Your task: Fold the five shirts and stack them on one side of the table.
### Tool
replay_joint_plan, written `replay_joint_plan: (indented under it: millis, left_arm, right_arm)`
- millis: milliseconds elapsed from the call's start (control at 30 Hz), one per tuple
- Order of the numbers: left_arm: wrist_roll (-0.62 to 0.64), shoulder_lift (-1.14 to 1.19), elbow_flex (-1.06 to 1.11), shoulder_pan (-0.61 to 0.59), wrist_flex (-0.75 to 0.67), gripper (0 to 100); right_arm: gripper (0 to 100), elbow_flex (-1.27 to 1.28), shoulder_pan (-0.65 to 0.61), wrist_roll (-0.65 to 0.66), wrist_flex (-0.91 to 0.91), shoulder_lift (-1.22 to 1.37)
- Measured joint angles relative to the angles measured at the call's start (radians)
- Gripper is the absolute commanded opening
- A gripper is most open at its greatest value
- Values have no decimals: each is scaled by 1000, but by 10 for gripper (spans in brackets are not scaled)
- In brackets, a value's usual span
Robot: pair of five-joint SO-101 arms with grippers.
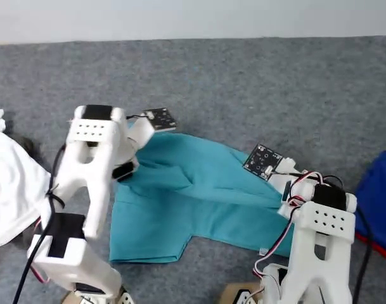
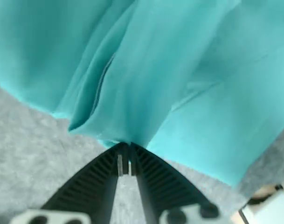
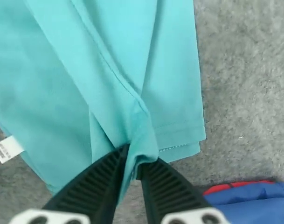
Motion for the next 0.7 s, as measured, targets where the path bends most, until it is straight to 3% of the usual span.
replay_joint_plan:
  millis: [233,700]
  left_arm:
    - [-81,0,0,-77,75,2]
    - [-121,-15,68,-81,84,1]
  right_arm:
    - [9,0,52,66,5,0]
    - [10,0,57,71,129,-55]
